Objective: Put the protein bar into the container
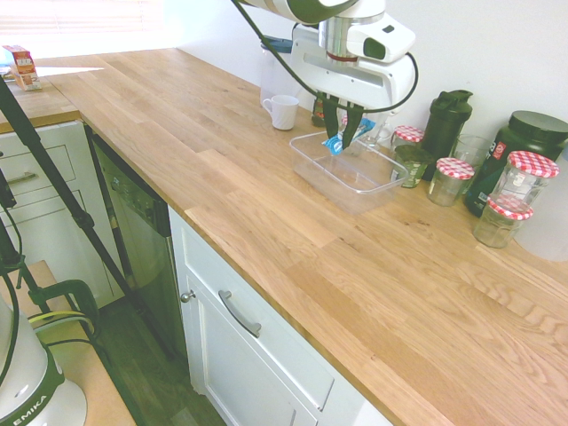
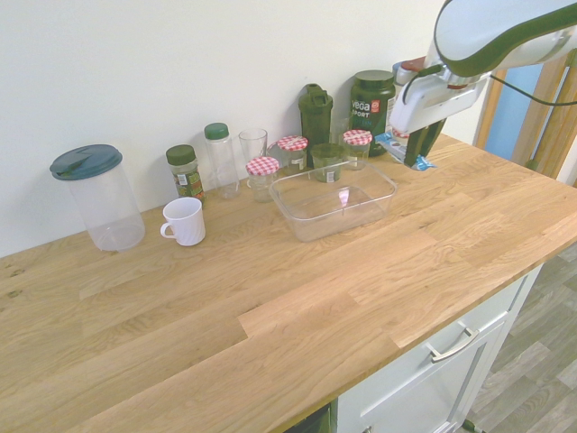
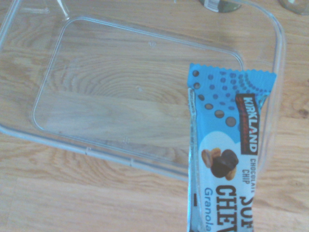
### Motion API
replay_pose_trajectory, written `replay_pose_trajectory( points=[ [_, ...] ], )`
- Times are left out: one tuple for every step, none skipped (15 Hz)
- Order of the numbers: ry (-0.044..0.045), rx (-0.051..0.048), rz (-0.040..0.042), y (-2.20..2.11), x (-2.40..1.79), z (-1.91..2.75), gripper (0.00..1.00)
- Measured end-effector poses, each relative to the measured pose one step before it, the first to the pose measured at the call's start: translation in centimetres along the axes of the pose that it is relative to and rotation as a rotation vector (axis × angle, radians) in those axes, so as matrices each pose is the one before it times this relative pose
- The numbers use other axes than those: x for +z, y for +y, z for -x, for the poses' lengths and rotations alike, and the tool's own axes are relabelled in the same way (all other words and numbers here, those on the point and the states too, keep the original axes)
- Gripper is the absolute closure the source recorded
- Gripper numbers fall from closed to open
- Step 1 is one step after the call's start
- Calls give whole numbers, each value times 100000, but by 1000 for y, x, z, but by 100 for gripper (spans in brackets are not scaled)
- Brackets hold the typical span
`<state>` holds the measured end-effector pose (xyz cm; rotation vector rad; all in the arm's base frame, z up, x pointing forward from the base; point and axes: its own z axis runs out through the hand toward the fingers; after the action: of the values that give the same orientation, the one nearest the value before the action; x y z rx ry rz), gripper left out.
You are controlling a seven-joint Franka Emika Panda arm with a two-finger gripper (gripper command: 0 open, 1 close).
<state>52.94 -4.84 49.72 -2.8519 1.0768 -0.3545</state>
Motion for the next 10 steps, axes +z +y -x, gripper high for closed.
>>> replay_pose_trajectory(
  points=[
    [-127, -166, 785, -1079, 697, -414, 100],
    [-103, -121, 691, -907, 629, -353, 100],
    [-14, -266, 542, -685, 477, -320, 100],
    [66, -413, 766, -545, 512, -305, 100],
    [-345, -202, 828, -256, 637, -268, 100],
    [-401, -105, 770, -107, 629, -305, 100],
    [-527, -56, 772, -72, 724, -263, 100],
    [-599, 108, 716, 21, 808, -231, 100],
    [-638, 184, 658, 65, 843, -177, 100],
    [-484, 275, 574, 117, 823, -202, 100]
  ],
)
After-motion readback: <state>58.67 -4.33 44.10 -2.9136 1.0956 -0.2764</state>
